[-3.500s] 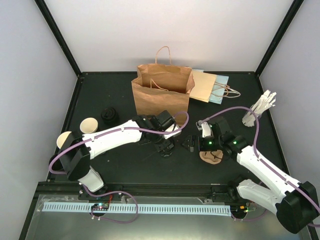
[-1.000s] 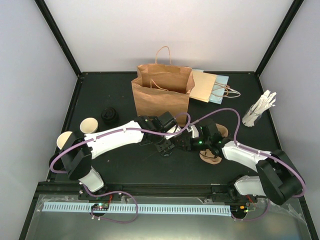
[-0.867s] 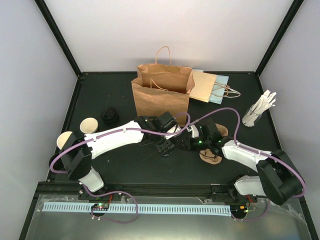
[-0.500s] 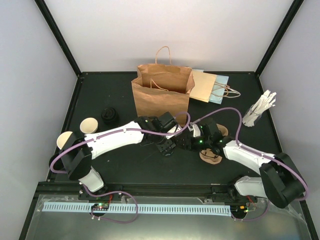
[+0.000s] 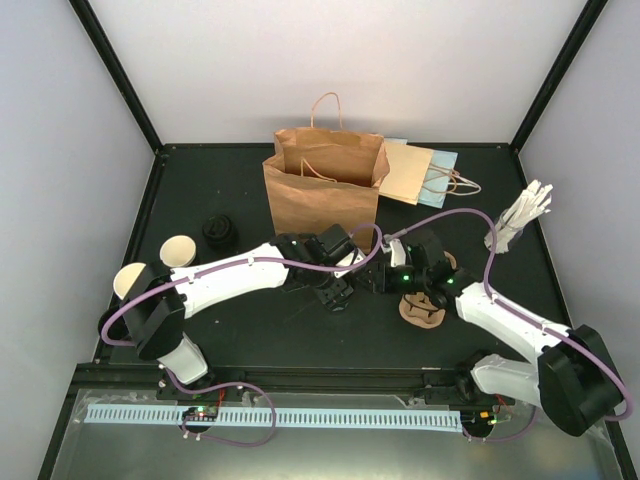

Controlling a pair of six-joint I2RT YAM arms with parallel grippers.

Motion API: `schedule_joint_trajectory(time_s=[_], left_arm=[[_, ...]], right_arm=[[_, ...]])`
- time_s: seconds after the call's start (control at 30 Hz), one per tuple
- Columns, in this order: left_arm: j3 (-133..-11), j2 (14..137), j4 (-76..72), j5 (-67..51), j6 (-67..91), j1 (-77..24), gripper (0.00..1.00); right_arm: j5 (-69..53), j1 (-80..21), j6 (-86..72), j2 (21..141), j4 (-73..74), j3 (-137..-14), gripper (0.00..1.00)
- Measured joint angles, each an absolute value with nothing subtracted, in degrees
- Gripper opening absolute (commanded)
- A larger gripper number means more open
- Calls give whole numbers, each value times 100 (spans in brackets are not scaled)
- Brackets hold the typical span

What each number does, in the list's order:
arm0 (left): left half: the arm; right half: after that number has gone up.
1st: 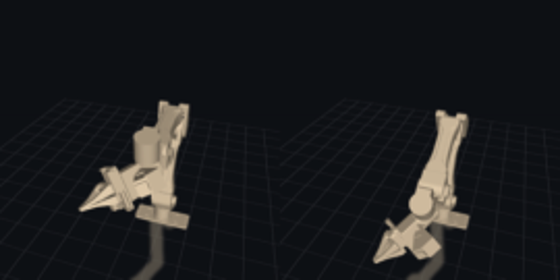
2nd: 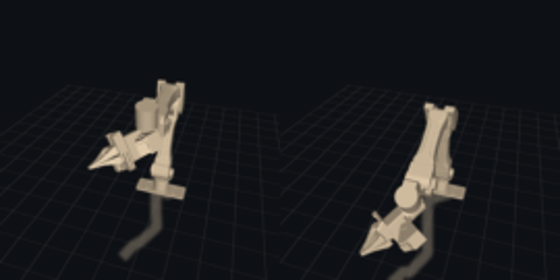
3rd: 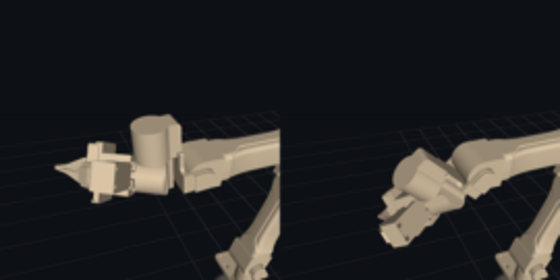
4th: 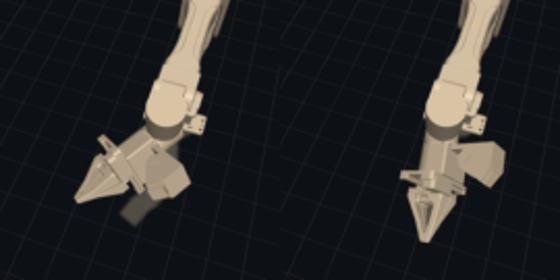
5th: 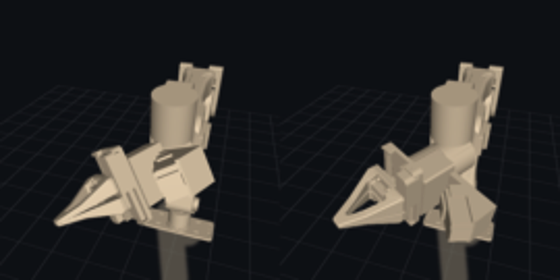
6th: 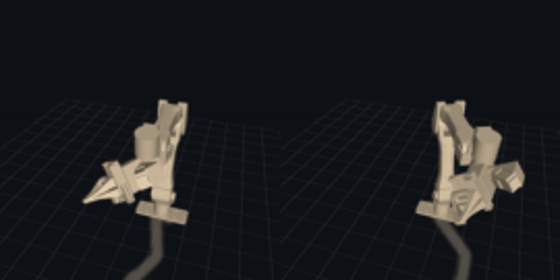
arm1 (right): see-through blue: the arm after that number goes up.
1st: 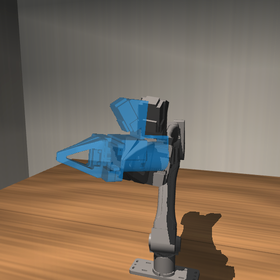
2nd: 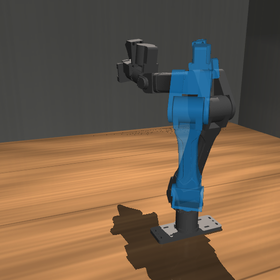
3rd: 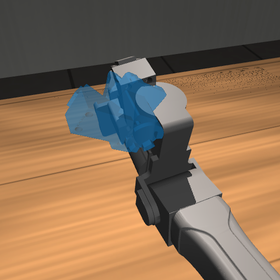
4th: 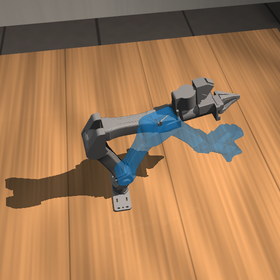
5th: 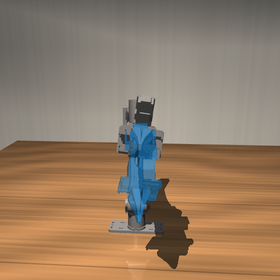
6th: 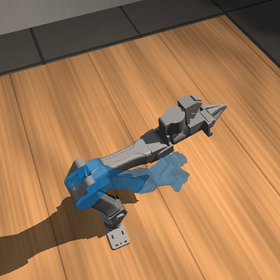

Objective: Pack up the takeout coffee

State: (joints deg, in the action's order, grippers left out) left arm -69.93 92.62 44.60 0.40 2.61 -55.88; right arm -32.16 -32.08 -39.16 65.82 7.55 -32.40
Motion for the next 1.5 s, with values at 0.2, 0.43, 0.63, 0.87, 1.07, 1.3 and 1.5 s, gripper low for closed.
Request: schedule_joint_trajectory(time_s=[0.2,0.43,0.63,0.87,1.07,1.3,1.5], left_arm=[[-6993,9262,4458,40,261,-5588,65],[-6993,9262,4451,38,259,-5588,65],[-6995,9264,4453,38,259,-5588,65],[-6995,9264,4456,32,259,-5588,65],[-6995,9264,4456,30,259,-5588,65],[-6995,9264,4453,27,259,-5588,65],[-6995,9264,4453,23,259,-5588,65]], right_arm=[[-3205,-3208,-3817,6598,886,-3336,46],[-3157,-3208,-3734,6971,910,-3395,45],[-3142,-3205,-3732,7229,897,-3400,44],[-3120,-3201,-3715,7325,902,-3457,44],[-3065,-3186,-3715,7395,897,-3542,44],[-3020,-3186,-3693,7411,810,-3614,44],[-2995,-3183,-3625,7634,794,-3732,44]])
